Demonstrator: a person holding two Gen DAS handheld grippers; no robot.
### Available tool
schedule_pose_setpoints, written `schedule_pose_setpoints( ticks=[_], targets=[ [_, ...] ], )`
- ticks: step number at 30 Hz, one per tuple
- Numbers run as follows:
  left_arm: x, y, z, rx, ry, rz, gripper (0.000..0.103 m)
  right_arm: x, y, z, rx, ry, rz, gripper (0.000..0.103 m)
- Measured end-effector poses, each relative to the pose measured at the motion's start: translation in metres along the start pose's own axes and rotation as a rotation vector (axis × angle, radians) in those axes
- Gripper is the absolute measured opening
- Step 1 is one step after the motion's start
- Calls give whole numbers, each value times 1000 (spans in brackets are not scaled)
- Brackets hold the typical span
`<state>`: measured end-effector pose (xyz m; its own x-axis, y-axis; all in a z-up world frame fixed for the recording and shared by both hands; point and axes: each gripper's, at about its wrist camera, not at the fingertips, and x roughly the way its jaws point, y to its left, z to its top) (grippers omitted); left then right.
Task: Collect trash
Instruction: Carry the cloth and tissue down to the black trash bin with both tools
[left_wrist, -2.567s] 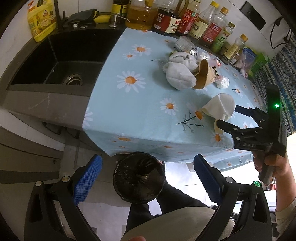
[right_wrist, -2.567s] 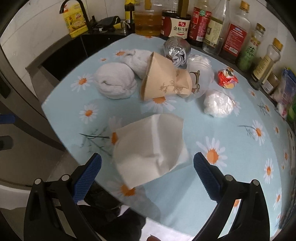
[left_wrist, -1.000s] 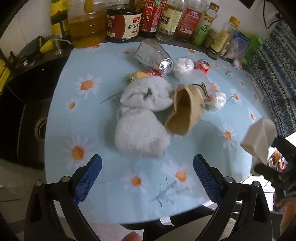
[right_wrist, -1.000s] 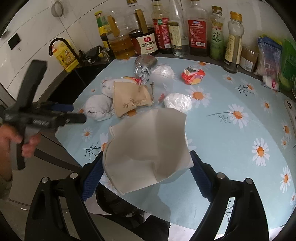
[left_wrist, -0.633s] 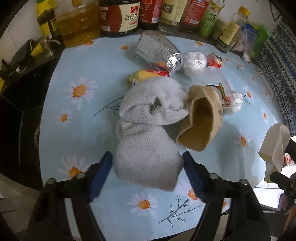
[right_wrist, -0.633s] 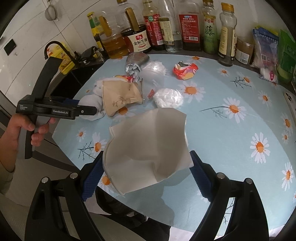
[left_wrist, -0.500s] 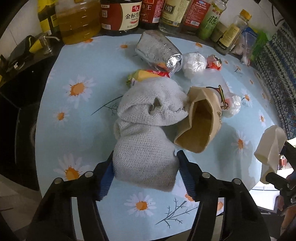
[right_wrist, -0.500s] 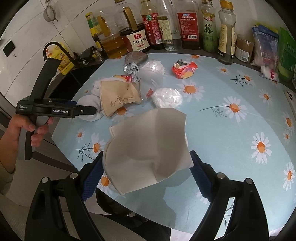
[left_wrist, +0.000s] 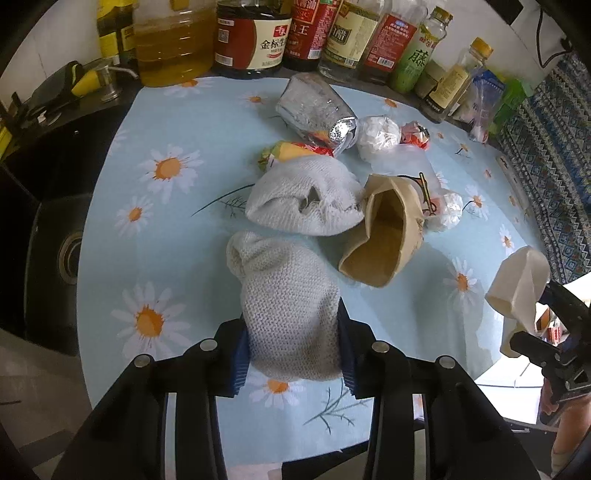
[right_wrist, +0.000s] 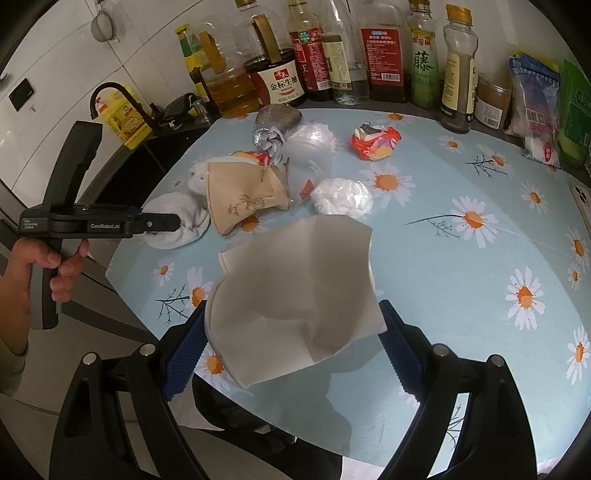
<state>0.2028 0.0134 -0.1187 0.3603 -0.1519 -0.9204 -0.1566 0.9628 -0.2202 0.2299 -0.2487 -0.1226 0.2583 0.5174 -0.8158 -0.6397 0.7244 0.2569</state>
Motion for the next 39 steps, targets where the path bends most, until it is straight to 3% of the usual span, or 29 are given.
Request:
schedule_pose_setpoints(
  ticks=[12, 21, 30, 39],
  targets=[
    [-29, 6, -33, -24, -45, 0, 34, 4, 35, 0, -57, 6, 30, 87],
    [-58, 21, -79, -78, -87, -21, 34, 7, 75, -7, -108, 16, 68, 87],
    [-76, 34, -130, -110, -80, -58, 34, 14, 120, -31, -148, 48, 110, 87],
    [-71, 40, -178, -114, -24, -64, 34, 25, 152, -62, -181, 106, 132, 87]
  ],
)
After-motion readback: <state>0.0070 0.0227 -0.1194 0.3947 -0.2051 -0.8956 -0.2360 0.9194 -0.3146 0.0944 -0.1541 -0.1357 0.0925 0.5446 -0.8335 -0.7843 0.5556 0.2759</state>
